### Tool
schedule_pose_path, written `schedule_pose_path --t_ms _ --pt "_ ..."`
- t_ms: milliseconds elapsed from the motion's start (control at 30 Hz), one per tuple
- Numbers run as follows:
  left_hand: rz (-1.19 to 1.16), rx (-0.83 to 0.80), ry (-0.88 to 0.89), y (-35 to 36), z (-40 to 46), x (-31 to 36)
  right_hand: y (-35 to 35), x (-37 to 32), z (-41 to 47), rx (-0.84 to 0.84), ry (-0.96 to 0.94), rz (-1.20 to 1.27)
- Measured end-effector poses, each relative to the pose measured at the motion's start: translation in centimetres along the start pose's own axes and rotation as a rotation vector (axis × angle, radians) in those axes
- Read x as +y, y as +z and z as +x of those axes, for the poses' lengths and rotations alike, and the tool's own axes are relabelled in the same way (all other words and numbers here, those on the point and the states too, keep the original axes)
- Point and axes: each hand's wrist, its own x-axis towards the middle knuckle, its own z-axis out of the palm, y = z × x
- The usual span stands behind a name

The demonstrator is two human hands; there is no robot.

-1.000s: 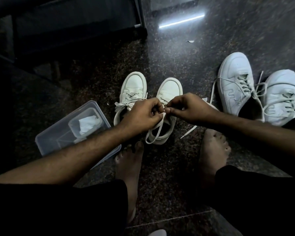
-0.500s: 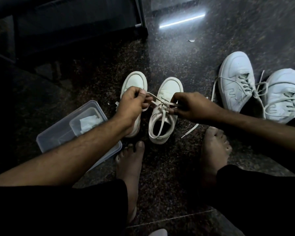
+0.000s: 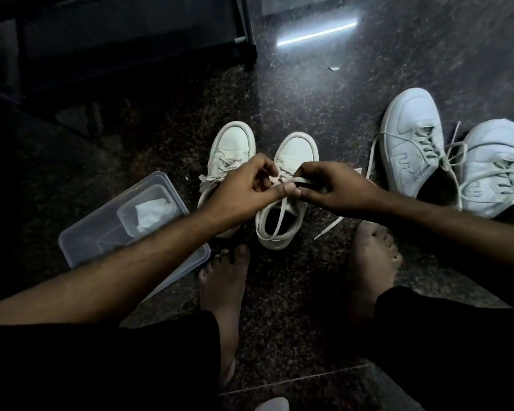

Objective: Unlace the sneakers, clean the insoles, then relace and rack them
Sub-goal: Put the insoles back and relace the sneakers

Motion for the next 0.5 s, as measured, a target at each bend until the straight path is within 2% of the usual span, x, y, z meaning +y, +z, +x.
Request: schedule_pose_path --t_ms 133,333,500 --pt "0.196 -0.015 0.019 -0.33 0.42 -0.87 0.13 0.32 0.4 0.068 -0.046 -0.072" --pt "0.179 0.017 0.062 -0.85 0.48 -0.7 0.1 0.8 0.68 0.028 -0.042 -0.239" --pt "0.269 0.035 0.151 -0.84 0.45 -0.88 -0.36 0.48 0.5 0.04 -0.018 -0.242"
